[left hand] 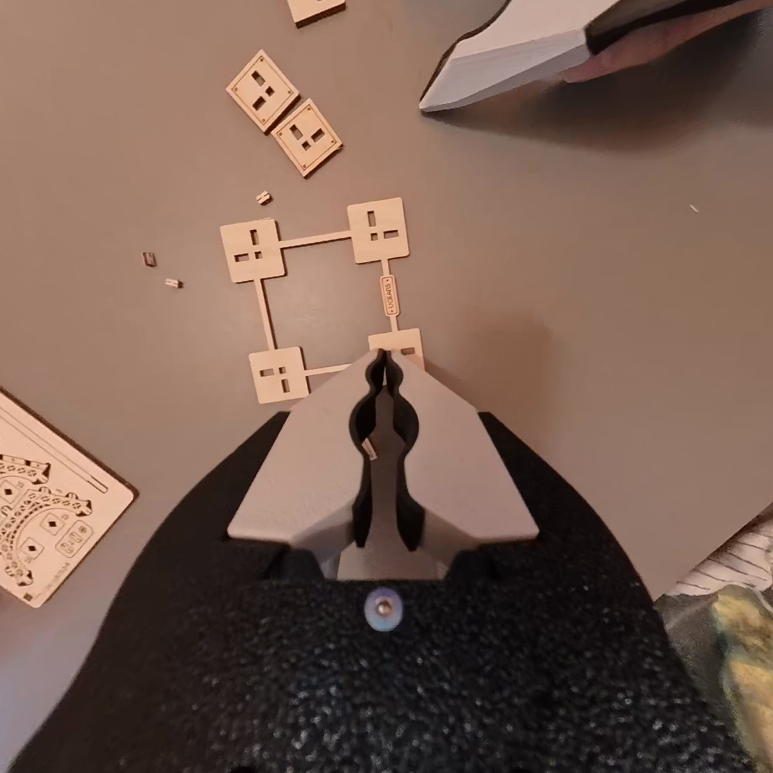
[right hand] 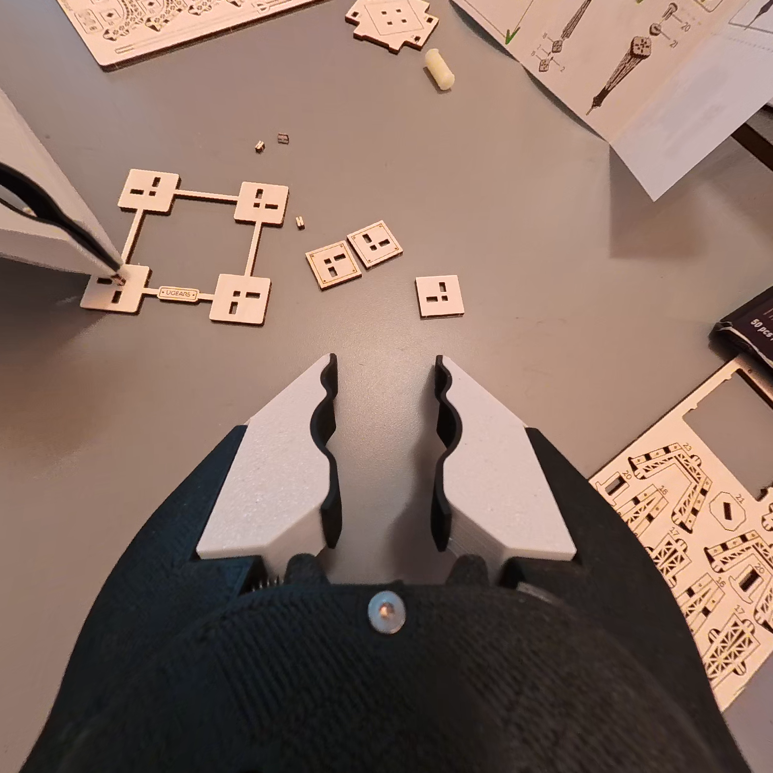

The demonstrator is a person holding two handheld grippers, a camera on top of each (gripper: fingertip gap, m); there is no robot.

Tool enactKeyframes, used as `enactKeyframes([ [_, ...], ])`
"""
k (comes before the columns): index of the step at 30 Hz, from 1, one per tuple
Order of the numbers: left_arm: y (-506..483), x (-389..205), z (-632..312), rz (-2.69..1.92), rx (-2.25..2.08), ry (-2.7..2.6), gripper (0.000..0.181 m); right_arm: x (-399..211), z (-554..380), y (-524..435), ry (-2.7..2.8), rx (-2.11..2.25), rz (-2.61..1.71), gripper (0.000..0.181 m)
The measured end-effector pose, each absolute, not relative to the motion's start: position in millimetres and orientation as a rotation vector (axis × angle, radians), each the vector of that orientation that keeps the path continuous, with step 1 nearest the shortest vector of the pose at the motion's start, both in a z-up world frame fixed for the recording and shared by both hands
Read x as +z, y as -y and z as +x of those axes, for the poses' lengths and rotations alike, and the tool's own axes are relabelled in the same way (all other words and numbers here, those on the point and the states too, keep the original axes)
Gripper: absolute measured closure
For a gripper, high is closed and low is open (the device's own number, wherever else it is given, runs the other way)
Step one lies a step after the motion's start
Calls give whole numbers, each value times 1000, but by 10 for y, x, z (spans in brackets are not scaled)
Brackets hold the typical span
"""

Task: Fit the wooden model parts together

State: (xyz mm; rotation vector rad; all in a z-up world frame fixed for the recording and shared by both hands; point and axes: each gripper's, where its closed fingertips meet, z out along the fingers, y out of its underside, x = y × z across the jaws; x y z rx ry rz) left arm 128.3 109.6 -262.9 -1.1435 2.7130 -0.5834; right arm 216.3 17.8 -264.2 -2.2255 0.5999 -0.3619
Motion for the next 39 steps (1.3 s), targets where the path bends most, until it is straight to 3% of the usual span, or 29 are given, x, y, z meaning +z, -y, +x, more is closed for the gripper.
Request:
enactKeyframes([
  [39,-1061,-2646,1245,-1124,-611,-2799,181,-2646,2155,-178,-601,-348,-2226,137],
])
